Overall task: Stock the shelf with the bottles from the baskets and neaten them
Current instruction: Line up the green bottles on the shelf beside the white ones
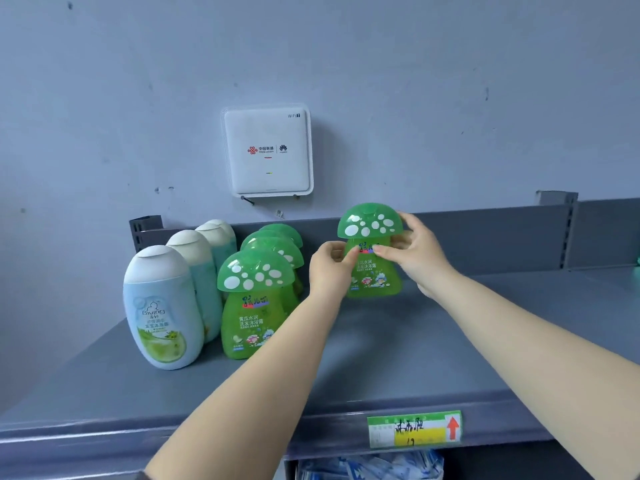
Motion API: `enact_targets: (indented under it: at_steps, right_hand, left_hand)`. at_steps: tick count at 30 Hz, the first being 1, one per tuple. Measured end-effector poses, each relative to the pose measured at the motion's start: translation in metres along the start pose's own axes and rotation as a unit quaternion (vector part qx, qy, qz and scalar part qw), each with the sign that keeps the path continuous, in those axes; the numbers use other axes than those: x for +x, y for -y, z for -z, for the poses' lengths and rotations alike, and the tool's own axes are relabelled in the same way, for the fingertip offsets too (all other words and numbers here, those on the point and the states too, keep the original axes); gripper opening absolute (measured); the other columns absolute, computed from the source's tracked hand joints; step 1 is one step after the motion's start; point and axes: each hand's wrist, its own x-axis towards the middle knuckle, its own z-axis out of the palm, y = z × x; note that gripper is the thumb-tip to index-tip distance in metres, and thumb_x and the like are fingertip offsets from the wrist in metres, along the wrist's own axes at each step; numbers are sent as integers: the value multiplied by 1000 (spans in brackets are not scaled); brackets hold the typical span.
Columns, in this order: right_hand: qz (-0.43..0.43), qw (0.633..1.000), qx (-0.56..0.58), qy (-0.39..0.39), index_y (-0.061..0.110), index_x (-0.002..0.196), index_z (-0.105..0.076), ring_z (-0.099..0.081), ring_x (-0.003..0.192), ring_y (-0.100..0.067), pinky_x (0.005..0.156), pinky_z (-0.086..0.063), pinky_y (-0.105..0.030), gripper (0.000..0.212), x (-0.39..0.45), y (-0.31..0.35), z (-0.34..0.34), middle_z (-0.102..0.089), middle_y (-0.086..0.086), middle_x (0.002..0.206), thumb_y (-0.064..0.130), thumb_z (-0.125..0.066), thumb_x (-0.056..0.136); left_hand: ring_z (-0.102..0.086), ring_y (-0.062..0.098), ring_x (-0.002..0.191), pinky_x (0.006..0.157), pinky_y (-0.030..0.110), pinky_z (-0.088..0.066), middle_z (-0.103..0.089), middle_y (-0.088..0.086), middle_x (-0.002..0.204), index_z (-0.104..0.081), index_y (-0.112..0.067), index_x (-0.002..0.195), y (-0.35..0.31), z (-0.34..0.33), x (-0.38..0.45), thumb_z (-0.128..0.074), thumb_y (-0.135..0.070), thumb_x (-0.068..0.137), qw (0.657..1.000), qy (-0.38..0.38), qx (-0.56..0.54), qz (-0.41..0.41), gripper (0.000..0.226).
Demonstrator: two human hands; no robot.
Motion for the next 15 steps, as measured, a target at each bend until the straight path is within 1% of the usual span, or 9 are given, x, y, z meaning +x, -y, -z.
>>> enact_targets:
  at_steps: [2, 4, 5, 8, 11, 15]
  right_hand:
    - [-3, 1000, -17, 4, 18, 122, -51, -66, 97, -19, 87, -54, -41, 61, 15, -8, -9, -67, -7, 109, -4, -76, 71]
    - [-7, 1000, -28, 7, 20, 119, -51, -66, 97, -18, 88, -53, -43, 58, 27, -17, -17, -68, -5, 107, -3, -76, 71]
    - [-12, 999, -31, 8, 21, 117, -51, -66, 97, -17, 89, -53, -44, 57, 32, -21, -21, -68, -4, 106, -3, -76, 71]
    - [-31, 999, -31, 1, 19, 114, -49, -66, 97, -19, 89, -53, -46, 55, 42, -37, -32, -68, -7, 105, -2, -76, 71]
    - [-52, 999, -12, -8, 15, 112, -47, -66, 98, -21, 91, -51, -46, 53, 47, -51, -41, -68, -9, 106, -1, -76, 72]
    - [-51, 999, -4, -8, 16, 109, -46, -66, 96, -20, 91, -52, -44, 50, 51, -61, -48, -68, -5, 101, -3, -75, 73]
  left_hand:
    - [-60, 20, 92, 81, 32, -50, -64, 5, 110, -59, -8, 113, 5, -3, 10, -61, -25, 90, 1000, -22, -6, 21, 29]
    - [-57, 16, 88, 73, 26, -44, -63, 3, 112, -58, -9, 116, 10, -5, 18, -58, -27, 91, 998, -36, 4, 49, 30]
    - [-57, 16, 88, 73, 24, -42, -62, 2, 115, -57, -10, 118, 13, -5, 22, -58, -27, 92, 997, -42, 7, 61, 32]
    - [-59, 21, 103, 75, 23, -43, -59, 6, 123, -54, -9, 124, 21, -6, 32, -56, -27, 93, 996, -53, 23, 70, 36]
    - [-58, 21, 108, 66, 14, -43, -57, 6, 126, -51, -8, 130, 25, -6, 37, -53, -25, 95, 994, -55, 49, 75, 39]
    - [-57, 21, 111, 78, 19, -39, -58, 7, 128, -50, -7, 132, 33, -6, 44, -53, -22, 95, 994, -51, 40, 89, 40]
